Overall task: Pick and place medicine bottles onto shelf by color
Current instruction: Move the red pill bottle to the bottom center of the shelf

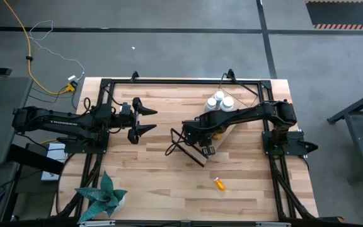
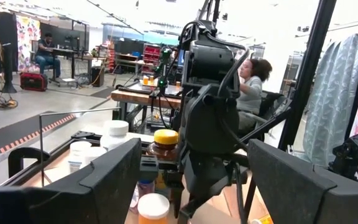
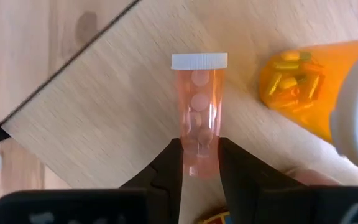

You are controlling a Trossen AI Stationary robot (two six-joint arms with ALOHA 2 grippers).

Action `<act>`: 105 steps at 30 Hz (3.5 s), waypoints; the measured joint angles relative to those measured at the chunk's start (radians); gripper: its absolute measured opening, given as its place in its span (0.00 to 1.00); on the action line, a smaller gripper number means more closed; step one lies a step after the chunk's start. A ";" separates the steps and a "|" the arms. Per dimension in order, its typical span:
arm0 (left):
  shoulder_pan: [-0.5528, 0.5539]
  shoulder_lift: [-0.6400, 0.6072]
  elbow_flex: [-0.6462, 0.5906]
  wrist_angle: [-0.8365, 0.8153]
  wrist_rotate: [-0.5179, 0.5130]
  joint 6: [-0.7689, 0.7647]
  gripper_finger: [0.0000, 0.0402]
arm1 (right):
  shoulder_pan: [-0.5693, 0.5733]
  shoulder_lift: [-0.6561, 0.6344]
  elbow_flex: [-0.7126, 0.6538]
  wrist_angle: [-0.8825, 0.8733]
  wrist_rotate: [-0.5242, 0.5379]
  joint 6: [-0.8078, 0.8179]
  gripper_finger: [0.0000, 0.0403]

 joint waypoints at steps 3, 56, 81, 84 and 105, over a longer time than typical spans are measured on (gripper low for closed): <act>0.000 0.000 0.000 0.000 0.000 0.000 0.70 | 0.001 -0.005 0.000 0.001 -0.006 0.005 0.19; -0.001 0.000 0.000 0.000 -0.016 0.008 0.70 | -0.002 -0.103 0.003 0.025 0.054 -0.020 0.19; -0.003 0.000 0.000 -0.027 0.003 0.089 0.70 | -0.035 -0.275 -0.001 0.366 0.037 -0.023 0.19; -0.007 0.000 0.000 -0.030 0.003 0.111 0.70 | -0.066 -0.275 -0.001 0.403 -0.008 -0.035 0.19; -0.029 -0.061 0.000 -0.119 -0.018 0.139 0.70 | -0.008 -0.526 -0.227 0.239 0.101 0.152 0.19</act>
